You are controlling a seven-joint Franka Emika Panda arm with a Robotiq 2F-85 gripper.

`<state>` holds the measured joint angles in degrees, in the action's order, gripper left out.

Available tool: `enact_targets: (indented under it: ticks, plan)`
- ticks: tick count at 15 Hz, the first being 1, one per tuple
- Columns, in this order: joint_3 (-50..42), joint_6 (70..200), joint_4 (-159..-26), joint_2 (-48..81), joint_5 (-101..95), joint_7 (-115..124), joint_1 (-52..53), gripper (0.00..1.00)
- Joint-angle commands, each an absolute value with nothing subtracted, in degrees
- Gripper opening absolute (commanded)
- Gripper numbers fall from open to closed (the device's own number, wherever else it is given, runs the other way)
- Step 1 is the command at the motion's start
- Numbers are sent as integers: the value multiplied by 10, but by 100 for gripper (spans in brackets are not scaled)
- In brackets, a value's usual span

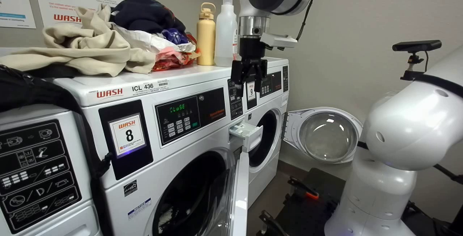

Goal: Close the washing machine door

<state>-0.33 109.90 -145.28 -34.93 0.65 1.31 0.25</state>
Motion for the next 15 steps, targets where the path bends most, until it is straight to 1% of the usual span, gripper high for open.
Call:
enact_targets:
  ticks: [1,3,6,7,9,10,15]
  plan:
    - [-18,1119,-1504,-349,2,17,-19,100]
    - [-29,1144,-1553,-351,1,21,-35,100]
    - [-39,1215,-1627,-342,2,26,-55,100]
    - [-39,1226,-1588,-293,4,32,-58,100]
    - [-36,1279,-1606,-277,6,58,-69,100]
    - [-41,1242,-1606,-307,7,31,-60,100]
    - [-41,1269,-1600,-271,7,47,-64,100]
